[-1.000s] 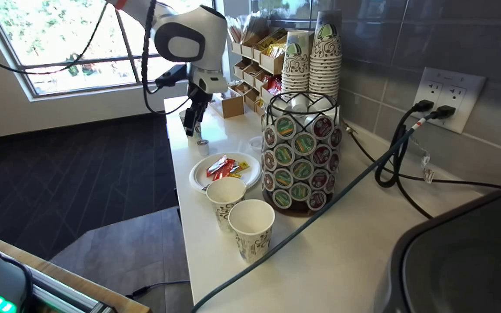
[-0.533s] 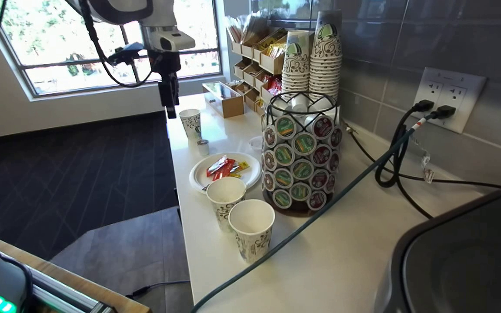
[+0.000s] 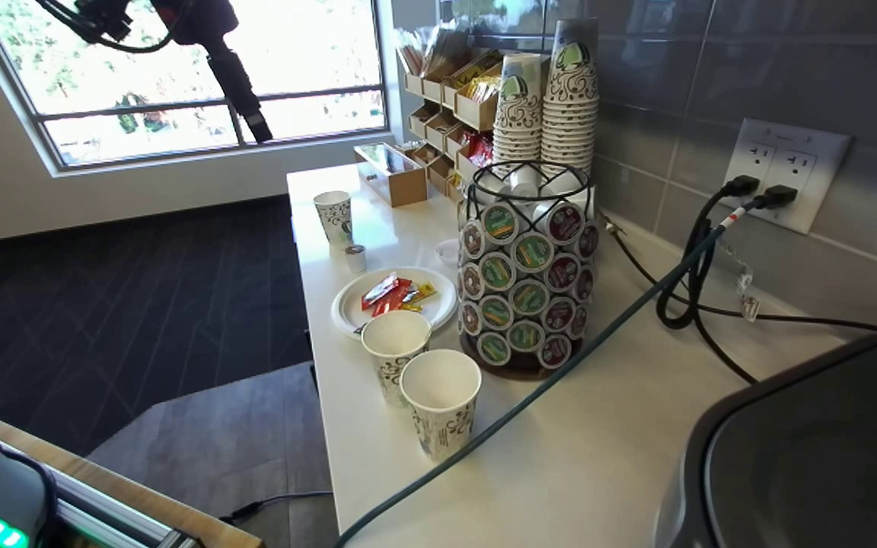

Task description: Pick up one coffee pod from the coffee pod rack and put it on the kitchen counter

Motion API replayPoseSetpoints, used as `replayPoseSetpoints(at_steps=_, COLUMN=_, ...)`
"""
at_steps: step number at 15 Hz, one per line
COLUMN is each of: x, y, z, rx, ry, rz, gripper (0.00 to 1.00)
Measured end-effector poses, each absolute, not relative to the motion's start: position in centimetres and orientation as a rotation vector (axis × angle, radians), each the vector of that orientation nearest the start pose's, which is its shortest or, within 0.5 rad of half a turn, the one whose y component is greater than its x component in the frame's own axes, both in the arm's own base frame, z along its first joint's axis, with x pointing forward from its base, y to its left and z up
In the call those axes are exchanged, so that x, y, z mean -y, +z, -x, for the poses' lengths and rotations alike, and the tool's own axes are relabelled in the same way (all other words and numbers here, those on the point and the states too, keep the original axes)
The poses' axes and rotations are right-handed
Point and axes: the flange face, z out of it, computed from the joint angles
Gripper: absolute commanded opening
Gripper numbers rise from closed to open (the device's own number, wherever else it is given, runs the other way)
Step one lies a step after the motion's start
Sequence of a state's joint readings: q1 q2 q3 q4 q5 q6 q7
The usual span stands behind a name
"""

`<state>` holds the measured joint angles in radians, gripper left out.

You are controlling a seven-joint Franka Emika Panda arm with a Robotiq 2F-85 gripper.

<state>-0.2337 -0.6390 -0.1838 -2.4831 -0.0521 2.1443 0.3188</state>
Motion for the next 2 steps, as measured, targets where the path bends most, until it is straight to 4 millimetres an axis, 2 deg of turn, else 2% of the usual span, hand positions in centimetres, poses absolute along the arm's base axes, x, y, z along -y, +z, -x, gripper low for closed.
replayPoseSetpoints(at_steps=2, x=16.57, y=54.01, z=-33.32, rx=-1.004, ry=-0.508, rz=2.873, gripper=1.0)
